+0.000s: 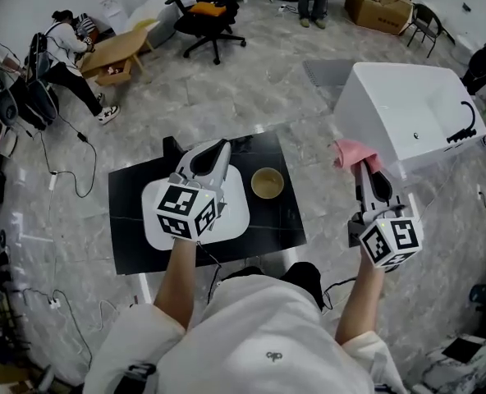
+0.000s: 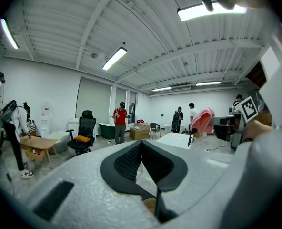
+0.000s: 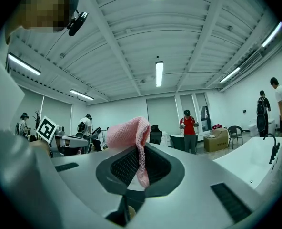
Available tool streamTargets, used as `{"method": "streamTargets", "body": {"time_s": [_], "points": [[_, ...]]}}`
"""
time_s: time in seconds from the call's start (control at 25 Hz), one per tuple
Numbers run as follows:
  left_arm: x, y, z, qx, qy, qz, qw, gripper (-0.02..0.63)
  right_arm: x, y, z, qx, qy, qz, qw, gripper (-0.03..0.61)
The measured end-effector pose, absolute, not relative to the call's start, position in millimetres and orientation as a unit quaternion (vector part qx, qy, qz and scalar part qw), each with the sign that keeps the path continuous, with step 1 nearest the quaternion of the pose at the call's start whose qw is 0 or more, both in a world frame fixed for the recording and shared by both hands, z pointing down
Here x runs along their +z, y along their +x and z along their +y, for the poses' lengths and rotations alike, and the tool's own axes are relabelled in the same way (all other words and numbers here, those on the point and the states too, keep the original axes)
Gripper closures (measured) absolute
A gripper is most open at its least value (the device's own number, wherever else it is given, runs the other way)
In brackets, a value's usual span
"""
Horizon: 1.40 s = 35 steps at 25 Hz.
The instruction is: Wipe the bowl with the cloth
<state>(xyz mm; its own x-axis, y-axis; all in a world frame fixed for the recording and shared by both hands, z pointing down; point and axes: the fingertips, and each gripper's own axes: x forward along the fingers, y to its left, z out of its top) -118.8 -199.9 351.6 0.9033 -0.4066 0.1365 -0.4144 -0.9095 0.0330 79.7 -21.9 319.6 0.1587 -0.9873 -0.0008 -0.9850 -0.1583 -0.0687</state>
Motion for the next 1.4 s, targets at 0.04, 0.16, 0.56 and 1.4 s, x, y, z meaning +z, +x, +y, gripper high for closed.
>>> {"method": "streamTargets", "body": {"time_s": [0.04,0.16,0.56,1.4], "points": [[352,-118,-202,0.066,0.974,-0.216,0.032,0.601,321,82,-28,-0.025,-0.756,0.654,0.027,0.563],[349,-114,-209,0.07,0.967,-0.241,0.034,0.601,318,98,-48,-0.028,-0.738,0.674,0.028,0.563],[351,-99,-218,0.066,0.921,-0.379,0.057,0.601,319,148,-124,-0.032,-0.627,0.778,0.013,0.563],[476,-95,-209,0.114,0.852,-0.485,0.161,0.6,363,142,-170,-0.062,-0.503,0.862,-0.006,0.563]]}}
